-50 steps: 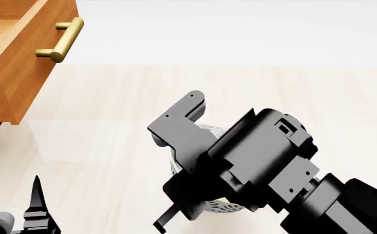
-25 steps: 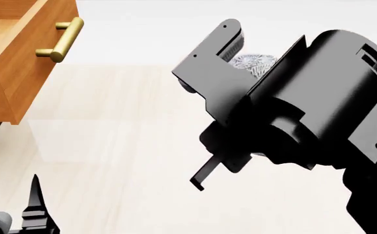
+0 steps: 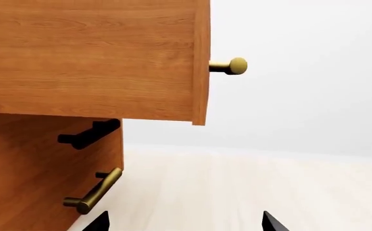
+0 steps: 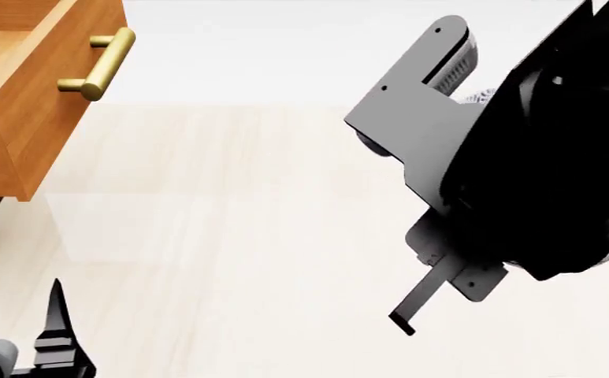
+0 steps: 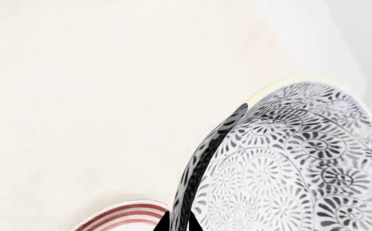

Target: Put the bowl on the plate.

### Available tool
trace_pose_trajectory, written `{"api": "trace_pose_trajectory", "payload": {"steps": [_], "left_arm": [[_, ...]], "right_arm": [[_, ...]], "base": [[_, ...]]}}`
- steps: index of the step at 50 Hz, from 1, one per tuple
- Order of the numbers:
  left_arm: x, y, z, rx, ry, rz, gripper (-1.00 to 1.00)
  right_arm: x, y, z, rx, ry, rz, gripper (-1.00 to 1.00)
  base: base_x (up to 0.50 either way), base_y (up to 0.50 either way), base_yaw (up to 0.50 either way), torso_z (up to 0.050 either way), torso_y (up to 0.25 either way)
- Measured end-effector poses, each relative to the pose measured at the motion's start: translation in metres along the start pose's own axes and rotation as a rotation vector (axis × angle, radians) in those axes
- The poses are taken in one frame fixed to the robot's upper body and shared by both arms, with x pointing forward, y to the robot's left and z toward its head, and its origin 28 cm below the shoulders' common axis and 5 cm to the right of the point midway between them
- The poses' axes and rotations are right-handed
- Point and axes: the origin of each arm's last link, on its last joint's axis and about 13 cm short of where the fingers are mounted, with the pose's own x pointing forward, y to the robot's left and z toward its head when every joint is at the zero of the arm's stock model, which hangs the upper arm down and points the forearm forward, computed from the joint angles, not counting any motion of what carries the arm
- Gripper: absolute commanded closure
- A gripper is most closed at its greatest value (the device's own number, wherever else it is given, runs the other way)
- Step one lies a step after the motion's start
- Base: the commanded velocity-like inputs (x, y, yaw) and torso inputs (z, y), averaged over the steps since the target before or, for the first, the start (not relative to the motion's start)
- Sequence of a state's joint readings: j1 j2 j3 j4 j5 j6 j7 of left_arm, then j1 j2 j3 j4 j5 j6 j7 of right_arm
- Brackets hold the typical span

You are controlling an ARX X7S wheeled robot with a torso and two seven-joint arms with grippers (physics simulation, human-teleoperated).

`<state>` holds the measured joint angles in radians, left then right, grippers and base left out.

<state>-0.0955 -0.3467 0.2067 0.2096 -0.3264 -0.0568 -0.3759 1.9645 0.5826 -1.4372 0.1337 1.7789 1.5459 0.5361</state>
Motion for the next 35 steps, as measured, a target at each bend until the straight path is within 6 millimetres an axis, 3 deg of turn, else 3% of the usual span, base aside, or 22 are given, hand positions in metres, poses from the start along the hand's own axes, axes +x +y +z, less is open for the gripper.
{"api": "trace_pose_trajectory", "payload": {"steps": [35], "left_arm": [[0.001,-0.001,-0.003,-0.001,0.009,-0.006,-1.0]], "right_arm": [[-0.032,0.008,-0.061,0.133,0.138,0.002,1.0]], "base": [[0.0,0.0,0.0,0.0,0.0]]}}
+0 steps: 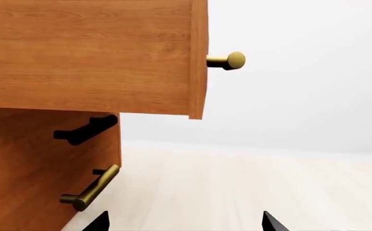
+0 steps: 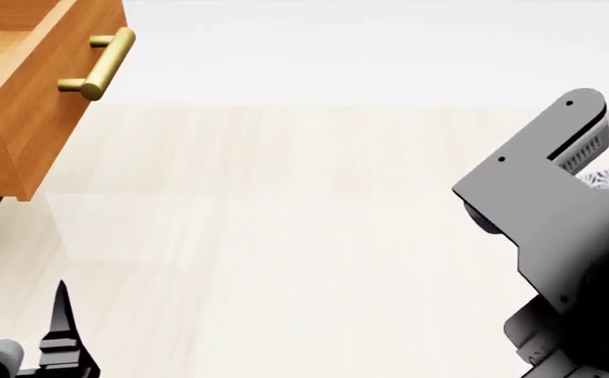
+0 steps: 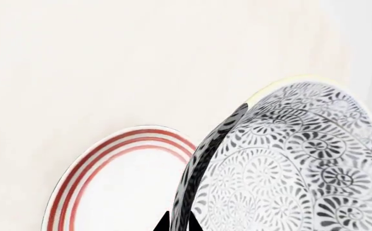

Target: Put the bowl on the plate.

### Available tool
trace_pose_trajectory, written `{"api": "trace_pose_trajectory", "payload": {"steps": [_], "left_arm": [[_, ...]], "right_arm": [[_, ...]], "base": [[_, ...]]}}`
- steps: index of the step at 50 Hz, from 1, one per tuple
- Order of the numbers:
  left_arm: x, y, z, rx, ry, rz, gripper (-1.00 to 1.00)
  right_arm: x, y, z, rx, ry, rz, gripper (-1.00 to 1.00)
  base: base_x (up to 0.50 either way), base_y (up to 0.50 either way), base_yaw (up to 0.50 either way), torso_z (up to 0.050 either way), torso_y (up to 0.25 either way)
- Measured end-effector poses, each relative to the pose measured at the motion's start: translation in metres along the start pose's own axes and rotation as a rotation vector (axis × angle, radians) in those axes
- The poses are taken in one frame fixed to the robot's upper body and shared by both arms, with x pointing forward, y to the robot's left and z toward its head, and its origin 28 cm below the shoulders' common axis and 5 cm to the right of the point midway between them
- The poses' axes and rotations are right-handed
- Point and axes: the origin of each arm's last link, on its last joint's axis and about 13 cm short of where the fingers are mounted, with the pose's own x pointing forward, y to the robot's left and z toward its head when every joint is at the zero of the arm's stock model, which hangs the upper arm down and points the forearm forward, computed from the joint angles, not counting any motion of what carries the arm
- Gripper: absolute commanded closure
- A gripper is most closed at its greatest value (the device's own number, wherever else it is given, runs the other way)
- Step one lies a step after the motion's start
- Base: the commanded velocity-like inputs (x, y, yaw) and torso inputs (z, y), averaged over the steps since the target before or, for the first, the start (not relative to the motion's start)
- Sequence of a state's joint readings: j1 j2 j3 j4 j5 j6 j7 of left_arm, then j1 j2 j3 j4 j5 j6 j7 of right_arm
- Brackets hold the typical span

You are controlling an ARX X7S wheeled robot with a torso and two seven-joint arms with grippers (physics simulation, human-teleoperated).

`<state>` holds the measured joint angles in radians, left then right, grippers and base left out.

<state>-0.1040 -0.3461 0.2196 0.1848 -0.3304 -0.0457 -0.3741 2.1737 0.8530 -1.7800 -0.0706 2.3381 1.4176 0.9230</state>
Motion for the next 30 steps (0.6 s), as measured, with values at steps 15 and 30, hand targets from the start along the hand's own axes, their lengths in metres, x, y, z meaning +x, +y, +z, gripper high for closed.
{"api": "trace_pose_trajectory", "payload": {"steps": [15,30], "left_arm": [[0.0,-0.001,-0.001,0.001,0.002,-0.003,-1.0],[0.0,-0.001,-0.002,0.003,0.005,-0.005,-1.0]], "right_arm": [[-0.006,0.007,-0.02,0.068,0.01,0.006,1.0],[-0.004,0.013,-0.036,0.121,0.01,0.021,1.0]], "base": [[0.0,0.0,0.0,0.0,0.0],[0.0,0.0,0.0,0.0,0.001]]}}
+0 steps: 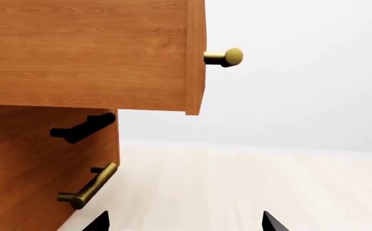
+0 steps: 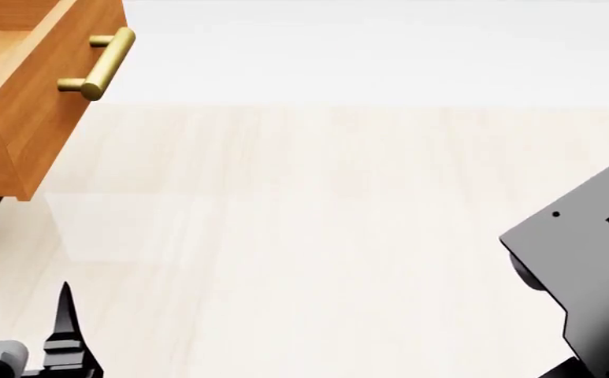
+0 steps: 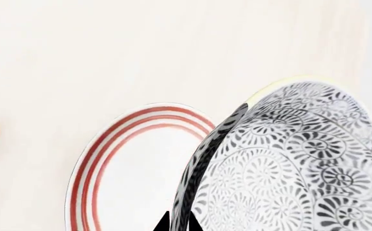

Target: Put the bowl on the plate.

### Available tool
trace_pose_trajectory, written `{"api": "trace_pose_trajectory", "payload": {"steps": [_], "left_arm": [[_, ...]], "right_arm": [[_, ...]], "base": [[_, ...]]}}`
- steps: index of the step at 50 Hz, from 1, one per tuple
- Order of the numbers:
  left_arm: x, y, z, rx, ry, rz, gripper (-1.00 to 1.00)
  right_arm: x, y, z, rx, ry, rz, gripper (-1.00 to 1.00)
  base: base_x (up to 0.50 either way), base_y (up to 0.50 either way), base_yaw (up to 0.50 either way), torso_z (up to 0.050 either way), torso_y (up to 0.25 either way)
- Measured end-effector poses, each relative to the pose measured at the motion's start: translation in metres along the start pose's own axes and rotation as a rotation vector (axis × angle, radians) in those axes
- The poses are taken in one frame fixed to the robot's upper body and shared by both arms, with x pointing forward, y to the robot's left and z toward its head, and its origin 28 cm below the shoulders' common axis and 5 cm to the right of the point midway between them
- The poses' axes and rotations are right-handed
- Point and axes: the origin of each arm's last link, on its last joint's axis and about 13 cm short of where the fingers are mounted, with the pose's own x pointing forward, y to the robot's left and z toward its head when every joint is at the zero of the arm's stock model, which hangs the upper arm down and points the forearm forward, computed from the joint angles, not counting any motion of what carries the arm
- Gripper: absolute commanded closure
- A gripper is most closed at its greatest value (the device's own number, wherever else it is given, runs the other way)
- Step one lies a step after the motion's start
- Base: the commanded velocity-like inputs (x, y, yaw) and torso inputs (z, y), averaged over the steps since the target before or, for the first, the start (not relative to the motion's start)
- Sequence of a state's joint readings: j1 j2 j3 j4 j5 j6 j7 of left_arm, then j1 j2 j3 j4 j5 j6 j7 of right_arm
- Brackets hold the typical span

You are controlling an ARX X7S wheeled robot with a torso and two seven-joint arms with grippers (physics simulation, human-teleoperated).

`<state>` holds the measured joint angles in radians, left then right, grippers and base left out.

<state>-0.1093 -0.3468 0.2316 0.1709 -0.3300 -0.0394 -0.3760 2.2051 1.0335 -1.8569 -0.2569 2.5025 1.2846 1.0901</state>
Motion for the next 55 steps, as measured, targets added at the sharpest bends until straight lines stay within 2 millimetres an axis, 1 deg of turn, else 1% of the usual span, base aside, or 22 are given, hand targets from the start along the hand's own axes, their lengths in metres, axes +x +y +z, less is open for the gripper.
{"api": "trace_pose_trajectory", "payload": {"steps": [15,35,55], "left_arm": [[0.0,-0.001,0.001,0.002,-0.003,-0.003,-1.0],[0.0,-0.001,0.0,0.006,-0.002,-0.005,-1.0],[0.0,-0.003,0.0,0.008,0.001,-0.011,-1.0]], "right_arm": [[0.004,0.002,-0.015,0.047,-0.006,0.007,1.0],[0.015,0.008,-0.019,0.054,-0.025,0.036,1.0],[0.029,0.016,-0.035,0.084,-0.021,0.072,1.0]], "base": [[0.0,0.0,0.0,0.0,0.0],[0.0,0.0,0.0,0.0,0.001],[0.0,0.0,0.0,0.0,0.0]]}}
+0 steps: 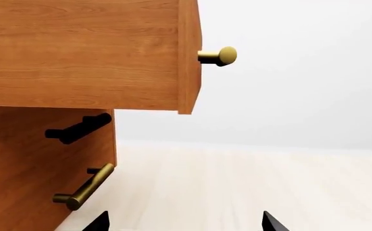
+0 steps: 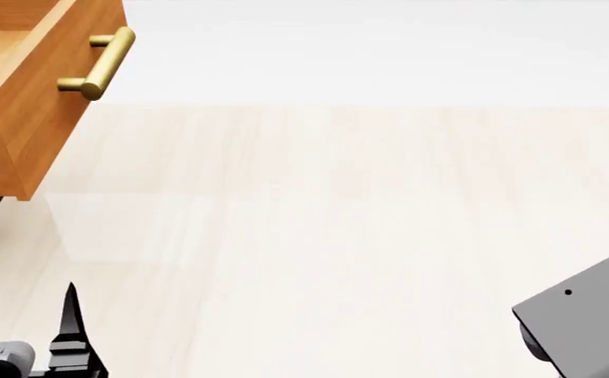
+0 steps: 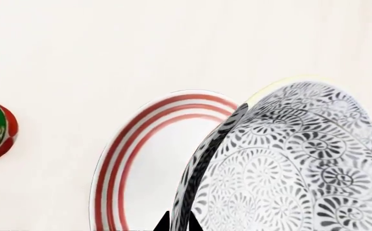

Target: Put the bowl on the plate.

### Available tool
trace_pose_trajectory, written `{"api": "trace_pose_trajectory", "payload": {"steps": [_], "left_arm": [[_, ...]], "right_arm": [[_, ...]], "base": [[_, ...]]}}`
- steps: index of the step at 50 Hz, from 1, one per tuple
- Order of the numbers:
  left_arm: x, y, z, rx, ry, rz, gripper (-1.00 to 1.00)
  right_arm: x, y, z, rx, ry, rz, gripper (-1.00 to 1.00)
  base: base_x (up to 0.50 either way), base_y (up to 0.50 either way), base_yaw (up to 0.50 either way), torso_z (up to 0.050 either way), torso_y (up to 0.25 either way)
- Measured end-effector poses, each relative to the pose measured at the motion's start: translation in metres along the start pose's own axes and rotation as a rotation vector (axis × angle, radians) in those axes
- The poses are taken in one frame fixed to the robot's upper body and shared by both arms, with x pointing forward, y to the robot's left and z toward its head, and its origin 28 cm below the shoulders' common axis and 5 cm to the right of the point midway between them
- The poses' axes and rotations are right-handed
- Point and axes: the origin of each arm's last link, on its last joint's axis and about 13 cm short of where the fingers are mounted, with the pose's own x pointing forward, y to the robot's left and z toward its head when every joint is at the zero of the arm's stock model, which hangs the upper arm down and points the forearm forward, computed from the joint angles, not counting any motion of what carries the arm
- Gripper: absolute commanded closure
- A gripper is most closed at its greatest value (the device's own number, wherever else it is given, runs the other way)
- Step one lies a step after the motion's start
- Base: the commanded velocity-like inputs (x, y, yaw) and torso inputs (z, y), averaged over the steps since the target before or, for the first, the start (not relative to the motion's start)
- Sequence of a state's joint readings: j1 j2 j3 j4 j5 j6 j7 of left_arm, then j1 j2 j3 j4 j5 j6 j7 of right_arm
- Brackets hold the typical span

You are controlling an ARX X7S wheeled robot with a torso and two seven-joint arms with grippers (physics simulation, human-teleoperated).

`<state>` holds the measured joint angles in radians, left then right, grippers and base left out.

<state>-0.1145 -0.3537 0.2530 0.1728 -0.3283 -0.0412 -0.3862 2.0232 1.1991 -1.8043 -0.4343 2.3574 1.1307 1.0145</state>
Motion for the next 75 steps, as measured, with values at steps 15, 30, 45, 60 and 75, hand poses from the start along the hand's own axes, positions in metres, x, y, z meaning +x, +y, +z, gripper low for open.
{"api": "trace_pose_trajectory", "payload": {"steps": [15,30,45,60,75], "left_arm": [[0.0,0.0,0.0,0.001,0.0,0.0,-1.0],[0.0,0.0,-0.001,0.001,0.0,0.0,-1.0],[0.001,0.0,-0.002,0.001,0.001,0.001,-1.0],[0.002,0.0,-0.003,0.001,0.003,0.002,-1.0],[0.001,0.0,-0.001,0.002,0.0,0.001,-1.0]], "right_arm": [[0.007,0.002,-0.005,0.014,-0.002,0.015,1.0],[0.006,0.001,-0.008,0.029,0.001,0.01,1.0],[0.011,0.001,-0.011,0.041,0.01,0.018,1.0],[0.017,0.0,-0.011,0.051,0.015,0.025,1.0],[0.022,-0.003,-0.01,0.058,0.014,0.034,1.0]], "base": [[0.0,0.0,0.0,0.0,0.001],[0.0,0.0,0.0,0.0,0.0],[0.0,0.0,0.0,0.0,0.001],[0.0,0.0,0.0,0.0,0.0],[0.0,0.0,0.0,0.0,0.001]]}}
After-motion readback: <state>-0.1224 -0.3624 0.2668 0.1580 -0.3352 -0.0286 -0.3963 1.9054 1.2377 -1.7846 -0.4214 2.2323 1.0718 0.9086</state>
